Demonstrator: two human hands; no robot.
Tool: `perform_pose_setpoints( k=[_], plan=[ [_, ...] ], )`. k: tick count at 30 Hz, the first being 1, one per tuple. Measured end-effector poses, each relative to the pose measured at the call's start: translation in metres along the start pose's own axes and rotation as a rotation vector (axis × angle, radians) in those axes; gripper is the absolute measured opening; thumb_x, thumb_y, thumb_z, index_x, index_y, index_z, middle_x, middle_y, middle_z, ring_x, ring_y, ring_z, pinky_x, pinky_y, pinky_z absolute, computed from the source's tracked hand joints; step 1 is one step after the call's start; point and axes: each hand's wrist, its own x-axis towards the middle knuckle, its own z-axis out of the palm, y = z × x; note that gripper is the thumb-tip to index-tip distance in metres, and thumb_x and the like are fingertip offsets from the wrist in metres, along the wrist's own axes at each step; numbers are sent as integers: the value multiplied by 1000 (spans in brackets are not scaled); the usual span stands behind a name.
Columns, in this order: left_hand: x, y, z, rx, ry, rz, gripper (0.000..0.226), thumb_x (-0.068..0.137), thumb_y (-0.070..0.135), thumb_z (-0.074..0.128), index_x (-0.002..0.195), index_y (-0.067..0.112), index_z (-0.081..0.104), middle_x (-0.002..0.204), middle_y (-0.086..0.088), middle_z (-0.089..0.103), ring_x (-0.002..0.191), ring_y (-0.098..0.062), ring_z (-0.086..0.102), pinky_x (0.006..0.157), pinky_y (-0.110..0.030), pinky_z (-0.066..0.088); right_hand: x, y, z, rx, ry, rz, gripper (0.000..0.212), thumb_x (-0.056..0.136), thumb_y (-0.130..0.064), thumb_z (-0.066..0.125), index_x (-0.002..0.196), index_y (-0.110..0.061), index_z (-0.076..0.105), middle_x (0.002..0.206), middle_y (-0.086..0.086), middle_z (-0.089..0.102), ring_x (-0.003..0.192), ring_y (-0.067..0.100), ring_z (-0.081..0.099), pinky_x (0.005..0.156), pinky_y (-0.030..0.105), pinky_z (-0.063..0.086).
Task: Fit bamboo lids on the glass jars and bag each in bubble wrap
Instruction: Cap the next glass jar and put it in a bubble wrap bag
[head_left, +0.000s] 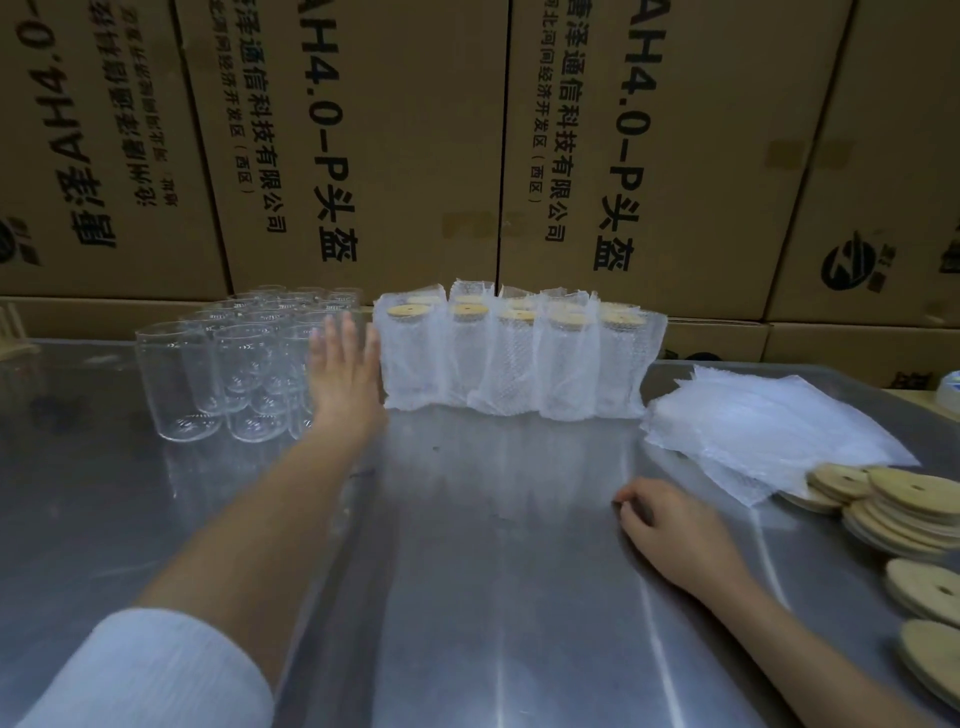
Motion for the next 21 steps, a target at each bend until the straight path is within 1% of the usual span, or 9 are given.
perform_pose_setpoints(
  k=[2, 4, 6, 8, 10, 12, 14, 17, 21],
  plan=[
    [10, -15, -6, -14, -49, -64, 91, 95, 47, 45, 150, 11, -18, 159, -22, -12, 146, -39, -10, 116, -52, -8, 2, 0, 0, 2, 5, 3, 14, 94, -29, 50, 101, -34, 61, 111, -15, 62, 103, 12, 58, 77, 28, 42],
    [13, -26, -6, -23, -69, -82, 94, 92, 48, 49, 151, 11, -14, 159, -24, 4, 147, -39, 2, 117, -52, -3, 2, 1, 1, 5, 9, 8, 14, 94, -28, 50, 100, -34, 61, 110, -15, 62, 103, 11, 58, 76, 28, 41],
    [10, -34, -4, -31, -57, -59, 91, 90, 42, 54, 152, 10, -4, 155, -22, 23, 145, -37, 18, 118, -52, 3, 4, 2, 2, 23, 10, 15, 13, 94, -28, 51, 98, -34, 61, 109, -14, 62, 103, 11, 57, 76, 28, 41],
    [2, -38, -1, -47, 19, 6, 71, 90, 24, 52, 148, 8, 16, 145, -17, 37, 137, -34, 32, 117, -52, 10, 6, 3, 3, 37, -1, 19, 13, 93, -27, 51, 97, -33, 62, 109, -14, 62, 103, 11, 57, 78, 29, 43],
    [-6, -37, 4, -102, 112, 83, 54, 87, 7, 50, 138, 7, 34, 135, -12, 45, 128, -31, 41, 114, -50, 20, 6, 3, 2, 44, -3, 18, 13, 93, -27, 51, 97, -34, 62, 108, -13, 61, 103, 11, 56, 78, 29, 43],
    [-16, -31, 7, -179, 186, 157, 48, 81, -3, 54, 128, 5, 47, 124, -13, 54, 117, -33, 48, 104, -44, 31, 6, 3, 2, 43, 1, 15, 13, 93, -27, 52, 97, -33, 62, 108, -13, 61, 103, 11, 56, 77, 29, 42],
    [-28, -22, 5, -249, 278, 215, 46, 70, -11, 58, 114, 0, 57, 106, -16, 60, 100, -35, 54, 90, -46, 38, 5, 2, 1, 31, 1, 12, 13, 93, -28, 51, 98, -33, 62, 109, -13, 61, 105, 11, 56, 76, 28, 41],
    [-52, -7, -8, -344, 442, 248, 47, 54, -16, 71, 99, -4, 65, 83, -18, 61, 77, -37, 60, 77, -47, 48, 4, 0, -1, 24, 1, -10, 15, 94, -31, 52, 106, -32, 60, 113, -14, 61, 109, 10, 56, 76, 27, 40],
    [-87, 20, -42, -486, 544, 345, 54, 55, -9, 82, 107, -2, 68, 85, -14, 64, 75, -35, 62, 79, -47, 50, -3, -8, -1, 162, 45, -104, 39, 90, -40, 62, 127, -29, 53, 129, -16, 55, 118, 6, 53, 93, 23, 41]
  ],
)
